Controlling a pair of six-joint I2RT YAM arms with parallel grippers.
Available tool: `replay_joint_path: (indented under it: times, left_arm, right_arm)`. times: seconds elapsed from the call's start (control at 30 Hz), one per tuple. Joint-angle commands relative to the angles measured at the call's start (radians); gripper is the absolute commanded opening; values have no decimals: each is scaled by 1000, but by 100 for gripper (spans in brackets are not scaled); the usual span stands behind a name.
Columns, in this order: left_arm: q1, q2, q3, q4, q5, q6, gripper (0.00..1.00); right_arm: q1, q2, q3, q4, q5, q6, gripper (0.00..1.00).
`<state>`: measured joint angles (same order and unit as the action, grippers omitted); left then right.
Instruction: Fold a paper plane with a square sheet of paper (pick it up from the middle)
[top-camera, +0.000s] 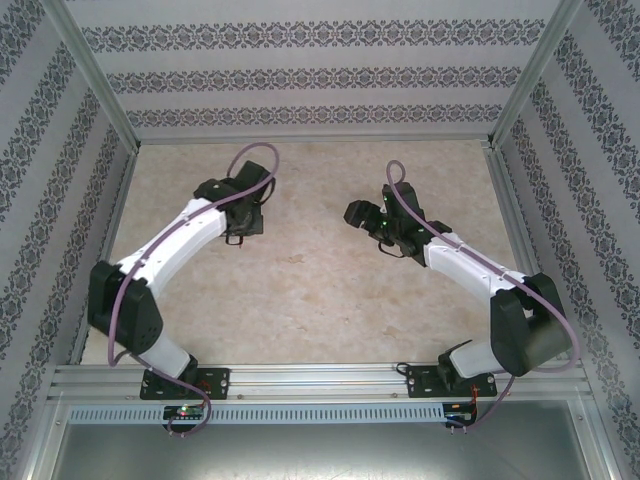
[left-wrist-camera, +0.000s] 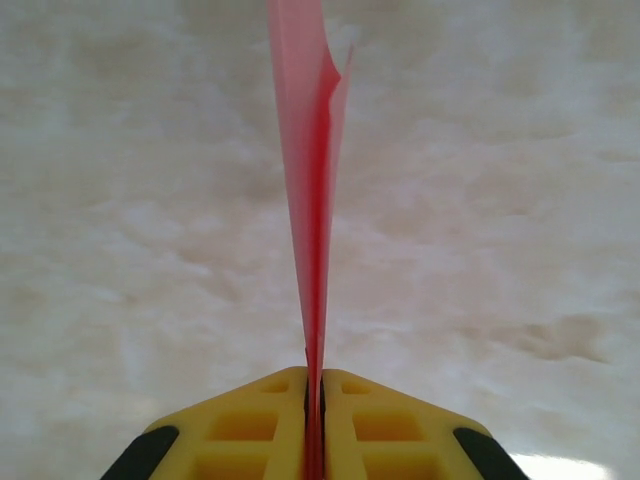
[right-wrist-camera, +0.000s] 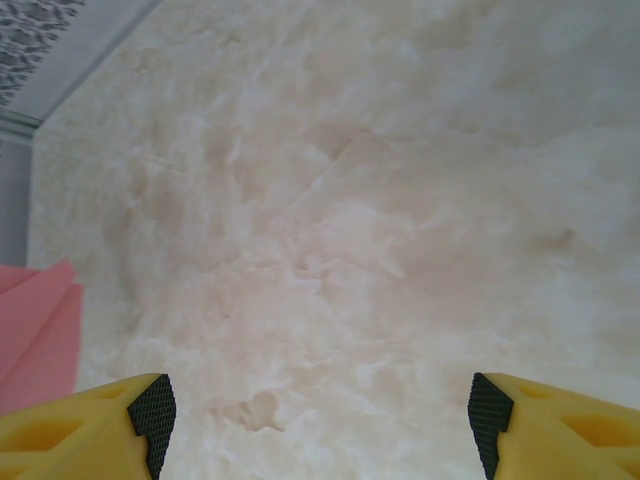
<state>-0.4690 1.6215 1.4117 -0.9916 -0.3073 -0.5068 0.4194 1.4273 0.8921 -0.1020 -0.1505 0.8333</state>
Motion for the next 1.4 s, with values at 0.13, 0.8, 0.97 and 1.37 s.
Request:
replay_joint_path:
  times: [0.13, 0.8, 0.97, 1.37]
  left_arm:
    - [-91, 201, 93, -149, -248, 14, 15]
    - [20, 175, -18, 347, 465, 5, 91]
    - [174, 30, -191, 444, 500, -82, 100]
    - [394, -237, -521, 540, 462, -229, 100]
  right_arm:
    - [-20, -6, -22, -33, 49, 5, 79]
    - [24, 12, -37, -35, 41, -4, 76]
    - [169, 161, 94, -25, 11, -32, 64]
    - [396, 558, 493, -33, -129, -39, 43]
